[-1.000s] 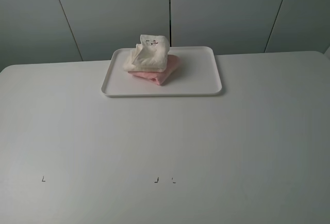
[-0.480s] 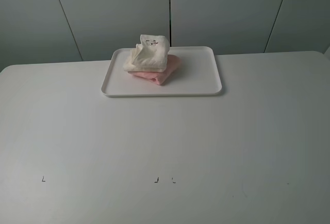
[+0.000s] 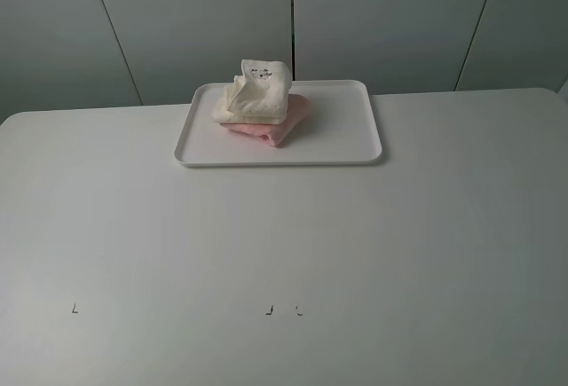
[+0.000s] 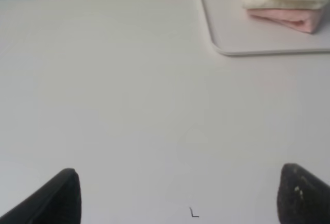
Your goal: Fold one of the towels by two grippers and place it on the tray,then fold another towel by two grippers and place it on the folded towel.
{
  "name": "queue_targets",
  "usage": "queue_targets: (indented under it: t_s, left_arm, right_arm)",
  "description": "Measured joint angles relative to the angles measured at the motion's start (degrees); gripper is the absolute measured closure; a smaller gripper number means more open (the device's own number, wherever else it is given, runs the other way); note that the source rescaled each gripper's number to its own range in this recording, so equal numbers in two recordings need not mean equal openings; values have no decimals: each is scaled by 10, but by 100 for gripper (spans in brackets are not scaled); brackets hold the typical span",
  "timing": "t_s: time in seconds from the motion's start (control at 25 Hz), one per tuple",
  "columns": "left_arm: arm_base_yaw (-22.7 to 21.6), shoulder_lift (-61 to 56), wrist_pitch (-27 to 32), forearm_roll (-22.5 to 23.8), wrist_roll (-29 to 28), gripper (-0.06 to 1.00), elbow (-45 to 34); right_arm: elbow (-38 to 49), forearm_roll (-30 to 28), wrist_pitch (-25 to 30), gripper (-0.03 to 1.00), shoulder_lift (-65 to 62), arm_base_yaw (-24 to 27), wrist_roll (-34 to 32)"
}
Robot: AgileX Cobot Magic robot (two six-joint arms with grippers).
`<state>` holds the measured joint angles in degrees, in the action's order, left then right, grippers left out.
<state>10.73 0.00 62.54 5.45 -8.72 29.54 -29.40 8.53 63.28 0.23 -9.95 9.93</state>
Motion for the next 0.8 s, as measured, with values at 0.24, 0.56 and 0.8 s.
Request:
queue_targets:
  t_s: [0.24,0.56,0.8]
  left_arm:
    - [-37,0,0,1,0,-3,0]
    - [-38,0,0,7,-1,-3,0]
    - [-78,0,0,27,-25,-3,0]
  right_arm:
    - [0,0,0,-3,0,0,0]
    - [0,0,0,-3,0,0,0]
    - [0,0,0,-3,0,0,0]
